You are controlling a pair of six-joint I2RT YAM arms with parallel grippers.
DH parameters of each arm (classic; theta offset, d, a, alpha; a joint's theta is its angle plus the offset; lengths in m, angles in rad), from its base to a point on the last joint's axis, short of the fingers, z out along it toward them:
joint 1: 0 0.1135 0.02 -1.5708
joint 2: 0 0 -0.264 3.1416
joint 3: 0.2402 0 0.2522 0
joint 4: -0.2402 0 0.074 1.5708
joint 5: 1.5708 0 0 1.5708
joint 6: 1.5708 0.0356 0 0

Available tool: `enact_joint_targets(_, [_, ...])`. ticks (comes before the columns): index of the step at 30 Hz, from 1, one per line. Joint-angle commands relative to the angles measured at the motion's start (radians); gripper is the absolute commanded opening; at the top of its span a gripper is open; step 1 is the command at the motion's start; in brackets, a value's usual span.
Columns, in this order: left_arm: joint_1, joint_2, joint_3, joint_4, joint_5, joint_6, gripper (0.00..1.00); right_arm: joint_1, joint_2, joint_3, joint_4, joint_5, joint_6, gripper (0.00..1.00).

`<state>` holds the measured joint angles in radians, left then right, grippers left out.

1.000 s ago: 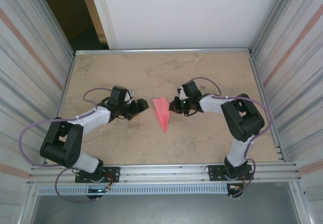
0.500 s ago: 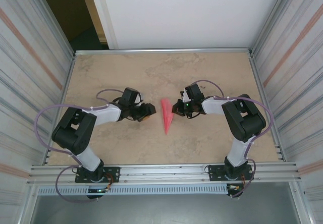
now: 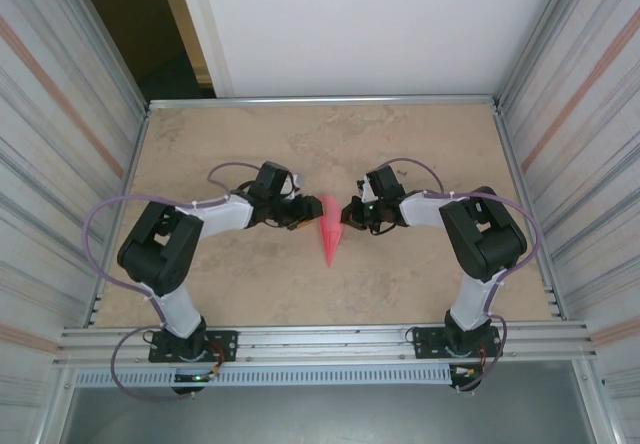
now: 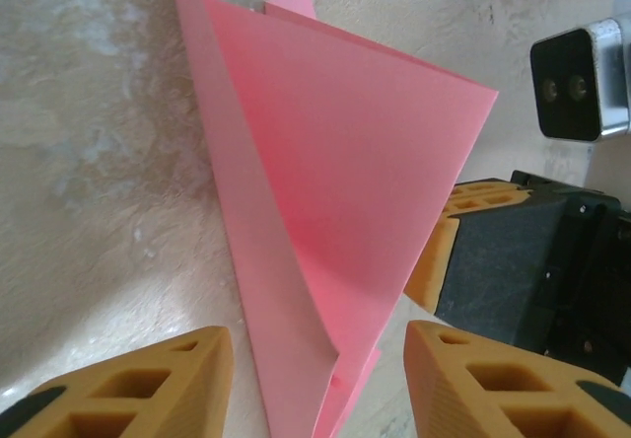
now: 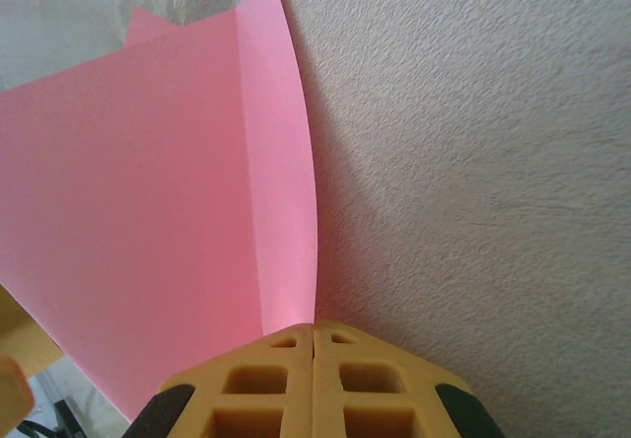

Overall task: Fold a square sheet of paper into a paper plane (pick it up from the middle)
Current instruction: Turn over a paper plane at the center of the table.

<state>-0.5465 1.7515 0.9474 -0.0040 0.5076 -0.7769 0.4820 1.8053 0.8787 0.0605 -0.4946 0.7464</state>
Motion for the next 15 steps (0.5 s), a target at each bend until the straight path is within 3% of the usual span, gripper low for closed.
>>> enact_joint_targets(1, [-0.023,0.01,0.054,-0.127,-0.077,0.047,0.44,-0.006,-0.027,-0.001,0.001,0.006,-0.033,0.05])
enact_joint_targets(8, [-0.056,0.048,0.157,-0.301,-0.176,0.068,0.34,-0.005,-0.027,0.002,-0.001,0.012,-0.031,0.05])
enact_joint_targets(15, [-0.065,0.084,0.203,-0.371,-0.187,0.071,0.21,-0.005,-0.035,0.0,-0.008,0.018,-0.033,0.05])
